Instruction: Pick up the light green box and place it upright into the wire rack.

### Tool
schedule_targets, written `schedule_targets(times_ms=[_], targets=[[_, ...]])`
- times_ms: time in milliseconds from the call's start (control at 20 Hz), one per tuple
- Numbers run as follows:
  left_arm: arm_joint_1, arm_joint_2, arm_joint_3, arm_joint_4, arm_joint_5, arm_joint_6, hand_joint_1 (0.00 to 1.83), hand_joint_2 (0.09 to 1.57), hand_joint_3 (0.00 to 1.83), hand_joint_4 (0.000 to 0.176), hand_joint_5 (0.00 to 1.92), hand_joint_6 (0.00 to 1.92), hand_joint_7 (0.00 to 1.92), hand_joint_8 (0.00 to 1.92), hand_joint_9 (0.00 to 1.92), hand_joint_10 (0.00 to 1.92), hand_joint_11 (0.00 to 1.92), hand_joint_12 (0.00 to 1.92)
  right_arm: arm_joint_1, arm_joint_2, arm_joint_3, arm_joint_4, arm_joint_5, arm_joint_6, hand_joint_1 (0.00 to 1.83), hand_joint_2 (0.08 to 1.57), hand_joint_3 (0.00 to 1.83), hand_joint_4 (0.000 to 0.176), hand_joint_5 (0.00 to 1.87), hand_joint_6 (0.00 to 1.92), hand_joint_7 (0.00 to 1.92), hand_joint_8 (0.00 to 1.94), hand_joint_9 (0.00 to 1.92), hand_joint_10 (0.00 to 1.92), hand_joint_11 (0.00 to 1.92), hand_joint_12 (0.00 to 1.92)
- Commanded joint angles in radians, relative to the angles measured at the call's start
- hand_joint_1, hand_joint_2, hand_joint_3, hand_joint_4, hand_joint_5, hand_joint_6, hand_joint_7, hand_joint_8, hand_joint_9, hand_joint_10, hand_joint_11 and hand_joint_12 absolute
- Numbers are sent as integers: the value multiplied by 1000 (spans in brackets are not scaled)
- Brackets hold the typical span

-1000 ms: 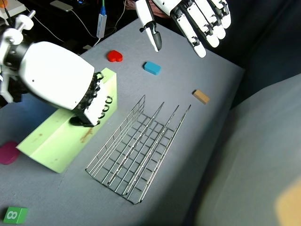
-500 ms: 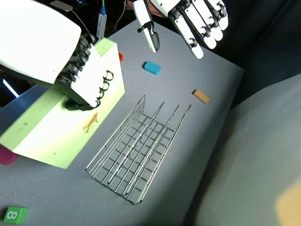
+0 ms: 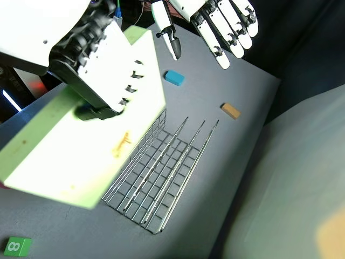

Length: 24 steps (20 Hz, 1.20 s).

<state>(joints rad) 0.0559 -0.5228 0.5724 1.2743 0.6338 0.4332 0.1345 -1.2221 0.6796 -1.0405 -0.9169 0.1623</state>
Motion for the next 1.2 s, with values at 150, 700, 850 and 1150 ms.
schedule_targets(times_ms=[150, 700, 850, 1150], targets=[[-14, 3, 3, 74, -16, 6, 95, 1204, 2, 57, 420, 7, 338, 6, 317, 3, 0, 830, 20, -32, 31, -100, 71, 8, 1356, 1185, 1, 0, 765, 1042, 865, 1206, 804, 1511, 767, 1554], [-20, 3, 4, 75, -9, 9, 98, 1206, 1, 57, 407, 0, 334, 1, 321, 3, 0, 831, -45, -105, 100, -136, 63, 17, 1355, 1186, 1, 0, 769, 1040, 862, 1211, 800, 1514, 749, 1533], [-20, 3, 3, 75, -8, 9, 99, 1206, 1, 57, 416, 4, 337, 2, 323, 3, 0, 829, -70, -126, 118, -136, 62, 19, 1356, 1187, 0, 0, 758, 1039, 879, 1202, 794, 1516, 769, 1539], [-20, 3, 4, 74, -8, 11, 94, 1208, 2, 58, 378, 0, 331, 0, 320, 1, 0, 826, -100, -161, 157, -137, 73, 18, 1357, 1183, 1, 0, 781, 1034, 854, 1204, 814, 1505, 776, 1538]])
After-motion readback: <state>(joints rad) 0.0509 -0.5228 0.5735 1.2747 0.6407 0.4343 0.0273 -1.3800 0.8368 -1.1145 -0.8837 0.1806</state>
